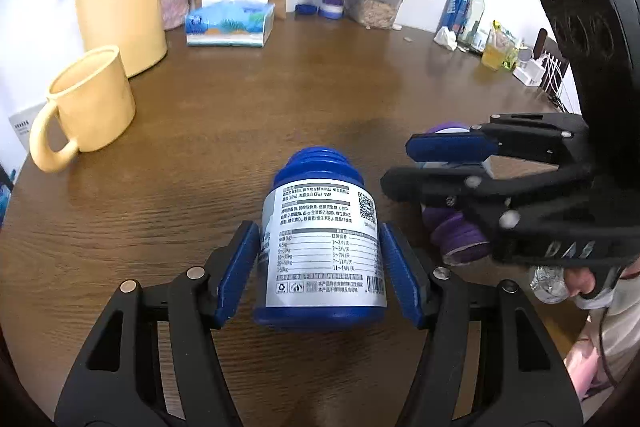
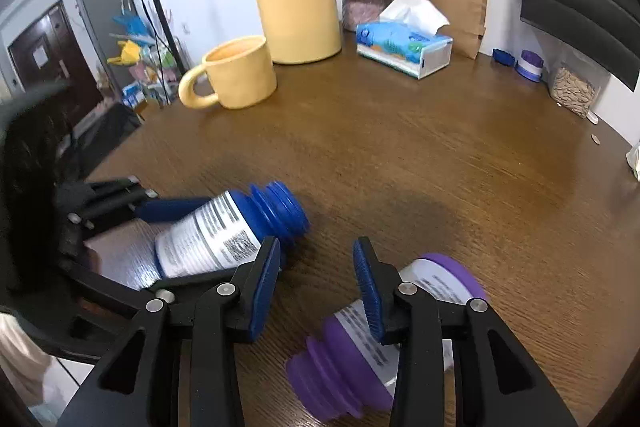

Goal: Flip cup upright

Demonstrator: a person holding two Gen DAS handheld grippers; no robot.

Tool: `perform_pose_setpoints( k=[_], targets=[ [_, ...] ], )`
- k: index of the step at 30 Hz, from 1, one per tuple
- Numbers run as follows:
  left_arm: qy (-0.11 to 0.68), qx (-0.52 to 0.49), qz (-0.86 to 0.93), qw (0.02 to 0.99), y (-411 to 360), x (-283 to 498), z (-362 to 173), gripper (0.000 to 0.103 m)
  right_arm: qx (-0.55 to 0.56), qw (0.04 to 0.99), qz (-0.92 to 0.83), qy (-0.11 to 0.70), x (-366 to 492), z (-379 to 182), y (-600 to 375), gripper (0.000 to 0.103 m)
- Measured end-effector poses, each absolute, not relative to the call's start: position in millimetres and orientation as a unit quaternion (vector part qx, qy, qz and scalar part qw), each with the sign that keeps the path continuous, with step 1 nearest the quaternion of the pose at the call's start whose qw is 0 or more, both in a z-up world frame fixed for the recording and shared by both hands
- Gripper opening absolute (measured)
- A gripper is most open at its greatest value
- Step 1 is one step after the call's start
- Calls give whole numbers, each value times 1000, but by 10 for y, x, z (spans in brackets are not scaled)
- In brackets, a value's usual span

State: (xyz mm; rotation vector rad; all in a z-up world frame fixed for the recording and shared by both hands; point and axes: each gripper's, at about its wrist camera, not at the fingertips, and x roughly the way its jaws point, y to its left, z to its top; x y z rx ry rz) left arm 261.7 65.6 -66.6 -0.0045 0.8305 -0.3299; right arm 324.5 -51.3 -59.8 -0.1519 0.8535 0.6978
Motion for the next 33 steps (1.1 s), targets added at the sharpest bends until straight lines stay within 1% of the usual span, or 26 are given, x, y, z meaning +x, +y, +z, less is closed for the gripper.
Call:
perform_pose_setpoints(
  k=[2,4,5,7,8,9,11,13,14,15,17,19,21,25,26,29,32,33],
  targets=[
    [390,-8,-167,905,641,2559,-652,59,-57,846,342,405,3253,-571,-565,43],
    [375,-9,-160,913,638,2535,-635,59,-16,839,356,412,3310,-534,-644,43],
    [368,-9,-147,918,643,2524,-622,59,11,833,365,416,3346,-515,-686,43],
    [330,-18,-130,935,679,2463,-555,58,73,813,390,427,3437,-495,-767,43],
    [308,-24,-128,943,694,2422,-509,58,101,801,401,433,3481,-497,-788,46],
    [296,-26,-125,947,697,2408,-476,58,138,784,415,441,3551,-510,-812,54],
    [270,-35,-129,954,705,2360,-384,58,186,755,437,452,3647,-543,-809,61],
    [255,-45,-148,955,708,2343,-336,58,239,714,465,466,3769,-603,-771,61],
    [246,-51,-155,956,714,2324,-314,58,259,698,470,475,3820,-645,-738,63],
    [236,-57,-157,957,723,2309,-298,58,276,684,473,481,3857,-683,-717,65],
    [231,-65,-160,958,754,2317,-289,58,297,674,475,481,3894,-711,-687,65],
    [240,-81,-167,953,790,2347,-289,58,289,685,469,476,3861,-676,-668,63],
    [247,-88,-175,949,771,2360,-282,59,258,712,463,460,3773,-570,-656,63],
    [256,-90,-201,941,672,2359,-184,59,152,785,443,406,3473,-174,-685,62],
    [258,-93,-209,939,631,2368,-137,59,111,811,431,380,3351,-42,-714,58],
    [246,-110,-242,932,469,2394,48,59,18,868,385,315,3043,200,-829,58],
    [234,-86,-278,928,125,2457,205,52,-25,902,334,274,2863,370,-1079,58],
    [230,-81,-288,926,37,2477,220,52,-32,910,316,267,2826,404,-1204,58]
  ],
)
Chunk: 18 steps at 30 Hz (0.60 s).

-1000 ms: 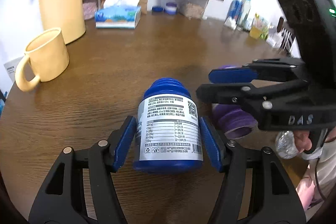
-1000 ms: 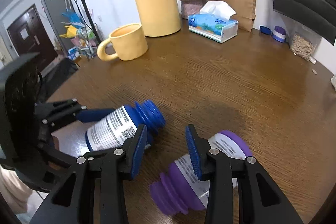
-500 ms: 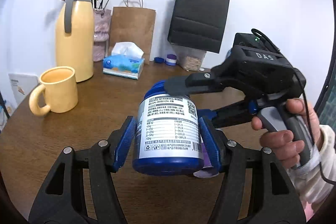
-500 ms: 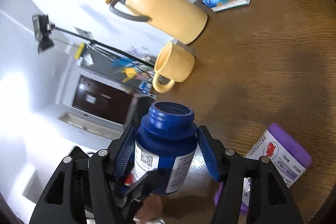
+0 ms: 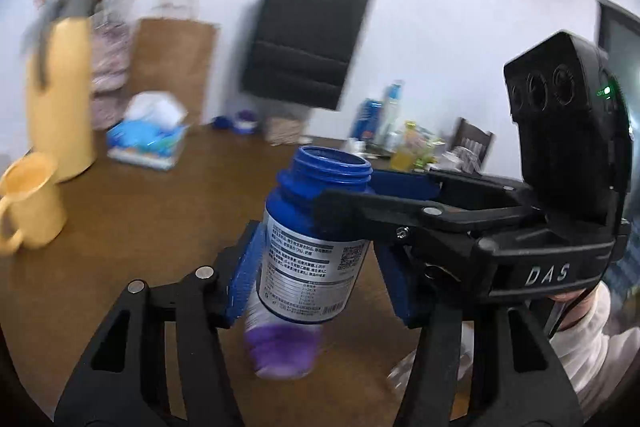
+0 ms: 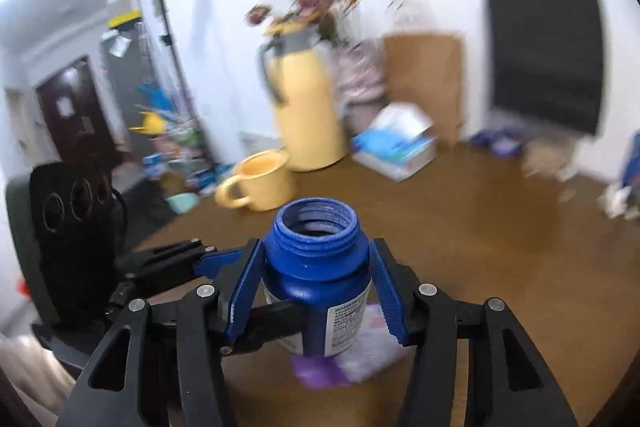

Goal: Flip cup upright

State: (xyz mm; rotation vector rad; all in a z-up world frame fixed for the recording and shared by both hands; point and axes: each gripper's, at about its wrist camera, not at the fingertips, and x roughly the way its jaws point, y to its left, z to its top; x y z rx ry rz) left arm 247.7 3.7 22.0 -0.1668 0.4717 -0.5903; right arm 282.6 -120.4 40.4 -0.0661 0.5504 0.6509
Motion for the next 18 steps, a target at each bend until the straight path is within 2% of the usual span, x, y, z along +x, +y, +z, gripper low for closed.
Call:
perform_pose_setpoints(
  k=[5,10,13,18],
  targets=[
    [253,-66,-336,905,-525,2703,134,52,-3,917,276,287,2905,268,-1798,58],
    [313,-38,-345,884,-1004,2938,-243,52,12,907,263,328,3089,-197,-2215,58],
    [350,12,-323,879,-1277,2997,-454,52,19,897,268,350,3187,-439,-2360,58],
    [344,33,-296,890,-1387,3043,-561,57,10,901,278,333,3183,-507,-2382,58]
  ],
)
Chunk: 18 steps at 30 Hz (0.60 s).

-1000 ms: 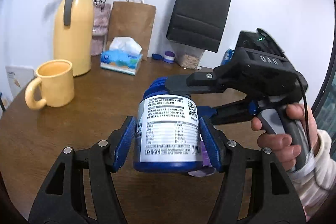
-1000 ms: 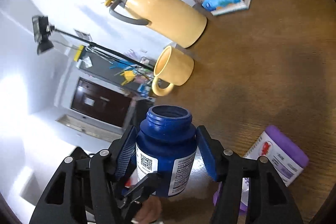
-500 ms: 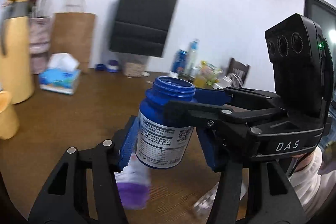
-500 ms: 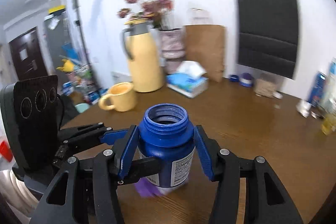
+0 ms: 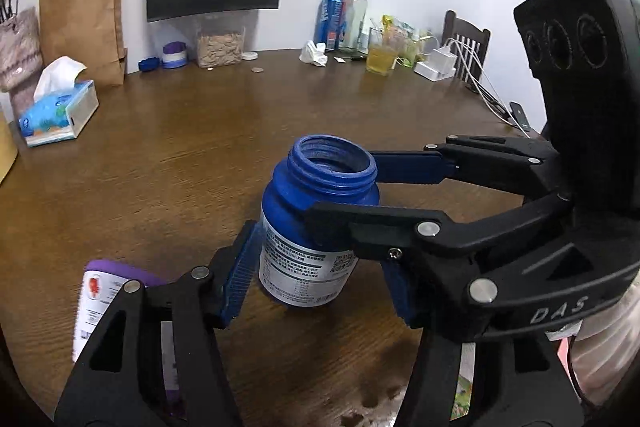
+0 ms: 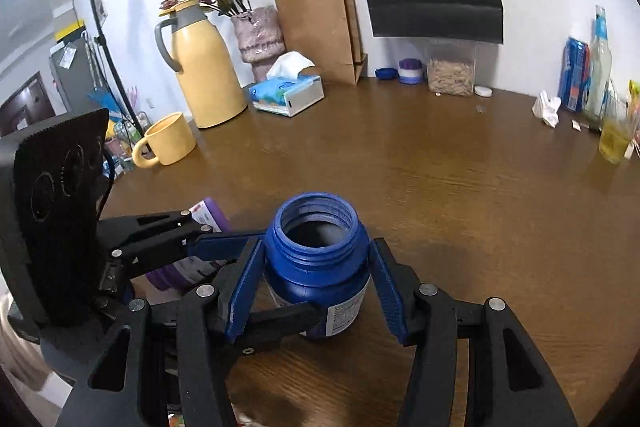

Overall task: Flip cup upright
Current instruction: 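Lower the jar upright onto the table with the right gripper and open it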

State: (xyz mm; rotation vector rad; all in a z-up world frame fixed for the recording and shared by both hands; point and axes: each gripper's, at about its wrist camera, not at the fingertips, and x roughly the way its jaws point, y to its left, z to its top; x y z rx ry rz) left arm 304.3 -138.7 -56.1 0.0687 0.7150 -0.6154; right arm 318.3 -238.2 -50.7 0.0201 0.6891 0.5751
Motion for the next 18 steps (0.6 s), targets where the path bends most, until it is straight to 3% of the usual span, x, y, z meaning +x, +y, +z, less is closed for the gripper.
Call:
perform_pose_setpoints(
  k=[2,5,10,12,16,18],
  targets=[
    [360,25,-287,888,-1359,3092,-602,61,0,897,292,332,3159,-517,-2347,59],
    [369,21,-288,883,-1269,3031,-610,74,-7,889,307,340,3113,-527,-2295,60],
    [364,35,-277,889,-1224,2925,-561,77,-14,890,301,343,3054,-501,-2246,61],
    [364,31,-273,890,-1186,2878,-520,79,-14,894,288,342,3028,-452,-2265,76],
    [359,30,-256,897,-1079,2743,-391,80,16,899,282,334,2870,-268,-2414,79],
    [351,33,-242,904,-979,2604,-277,87,20,906,264,330,2759,-162,-2485,79]
  ],
)
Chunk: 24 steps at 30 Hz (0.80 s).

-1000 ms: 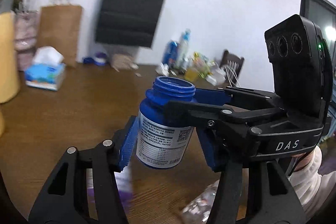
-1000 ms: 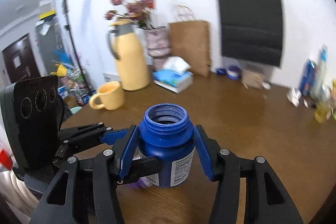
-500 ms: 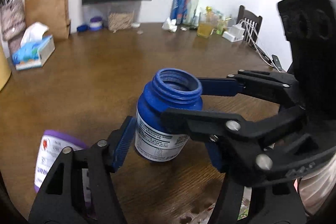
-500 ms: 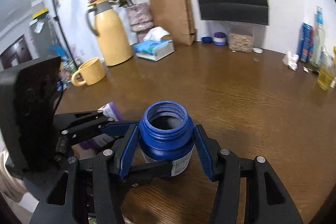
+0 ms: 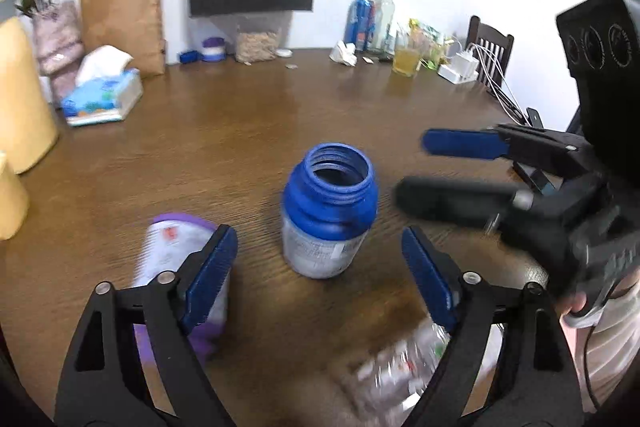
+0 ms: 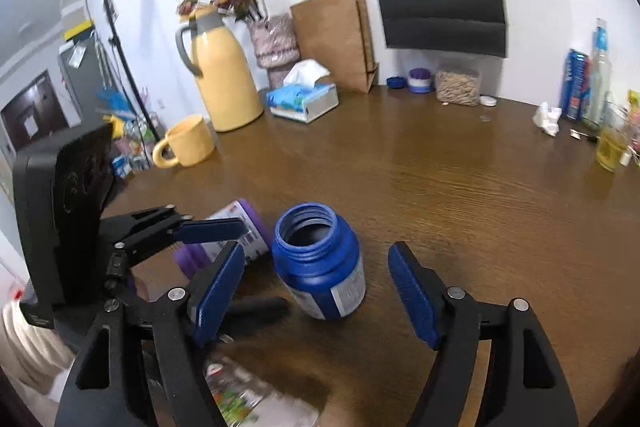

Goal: Flip cup upright

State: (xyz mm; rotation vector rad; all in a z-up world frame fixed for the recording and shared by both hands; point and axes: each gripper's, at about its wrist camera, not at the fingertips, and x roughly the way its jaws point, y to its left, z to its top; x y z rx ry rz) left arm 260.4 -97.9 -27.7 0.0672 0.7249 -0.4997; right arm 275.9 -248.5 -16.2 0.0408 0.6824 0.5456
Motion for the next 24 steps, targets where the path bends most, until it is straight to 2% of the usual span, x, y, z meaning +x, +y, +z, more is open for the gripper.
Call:
perform_pose_setpoints(
  k=[4,7,15,19,24],
  targets=[
    [314,34,-181,931,-760,2222,-15,97,19,917,240,317,2384,52,-2564,79],
    [285,29,-116,951,-561,1878,133,103,18,925,220,308,2043,141,-2557,85],
    [243,16,-17,970,-41,833,281,103,-11,951,188,244,871,221,-2419,85],
    [231,-1,44,972,135,303,184,103,-21,964,154,215,385,104,-2294,85],
    [236,17,33,971,68,112,57,103,18,963,156,218,32,-87,-2199,85]
  ],
)
